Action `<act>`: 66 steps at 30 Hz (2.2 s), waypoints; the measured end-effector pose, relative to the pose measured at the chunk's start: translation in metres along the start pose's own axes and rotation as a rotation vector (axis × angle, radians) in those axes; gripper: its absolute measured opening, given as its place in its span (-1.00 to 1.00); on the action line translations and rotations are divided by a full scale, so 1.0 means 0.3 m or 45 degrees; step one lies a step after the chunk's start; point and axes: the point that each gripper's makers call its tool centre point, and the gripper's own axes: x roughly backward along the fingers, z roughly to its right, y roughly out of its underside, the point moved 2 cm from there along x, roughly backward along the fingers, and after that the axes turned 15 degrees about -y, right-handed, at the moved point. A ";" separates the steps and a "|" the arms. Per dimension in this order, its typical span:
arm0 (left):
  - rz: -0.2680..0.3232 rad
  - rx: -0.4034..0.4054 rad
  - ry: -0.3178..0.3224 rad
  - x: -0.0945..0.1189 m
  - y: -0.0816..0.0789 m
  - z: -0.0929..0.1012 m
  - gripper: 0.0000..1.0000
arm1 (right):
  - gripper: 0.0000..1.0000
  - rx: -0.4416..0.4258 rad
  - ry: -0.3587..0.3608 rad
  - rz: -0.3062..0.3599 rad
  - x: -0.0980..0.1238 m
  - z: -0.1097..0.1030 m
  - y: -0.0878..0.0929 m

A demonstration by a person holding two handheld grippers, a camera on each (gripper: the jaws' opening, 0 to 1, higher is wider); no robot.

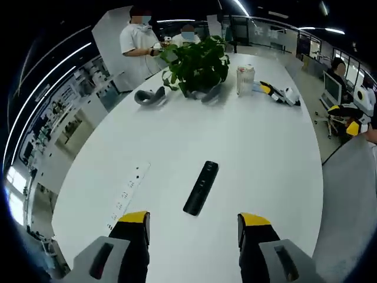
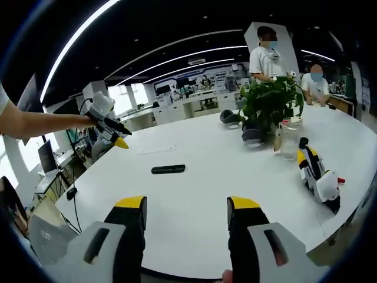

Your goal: Press the specified remote control buttons in sequence, fully releasing each button before pressing the next.

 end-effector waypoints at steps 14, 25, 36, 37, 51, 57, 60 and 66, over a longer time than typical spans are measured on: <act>-0.091 -0.104 0.120 -0.159 0.052 0.041 0.10 | 0.13 0.012 0.042 -0.042 -0.004 0.016 0.016; -0.094 -0.169 0.197 -0.284 0.046 0.090 0.05 | 0.13 0.020 0.057 -0.098 -0.013 0.019 0.034; -0.163 -0.165 0.224 -0.394 0.091 0.094 -0.07 | 0.12 0.029 0.073 -0.149 -0.018 0.024 0.051; -0.172 -0.171 0.233 -0.400 0.096 0.099 -0.07 | 0.12 0.028 0.074 -0.150 -0.018 0.025 0.051; -0.244 -0.243 0.276 -0.471 0.129 0.134 -0.08 | 0.12 0.030 0.072 -0.190 -0.026 0.029 0.066; -0.274 -0.249 0.295 -0.495 0.141 0.144 -0.08 | 0.12 0.028 0.072 -0.197 -0.028 0.031 0.069; -0.277 -0.240 0.303 -0.502 0.140 0.153 -0.08 | 0.12 0.028 0.074 -0.212 -0.030 0.034 0.075; -0.305 -0.238 0.306 -0.517 0.152 0.146 -0.08 | 0.12 0.027 0.076 -0.218 -0.031 0.036 0.077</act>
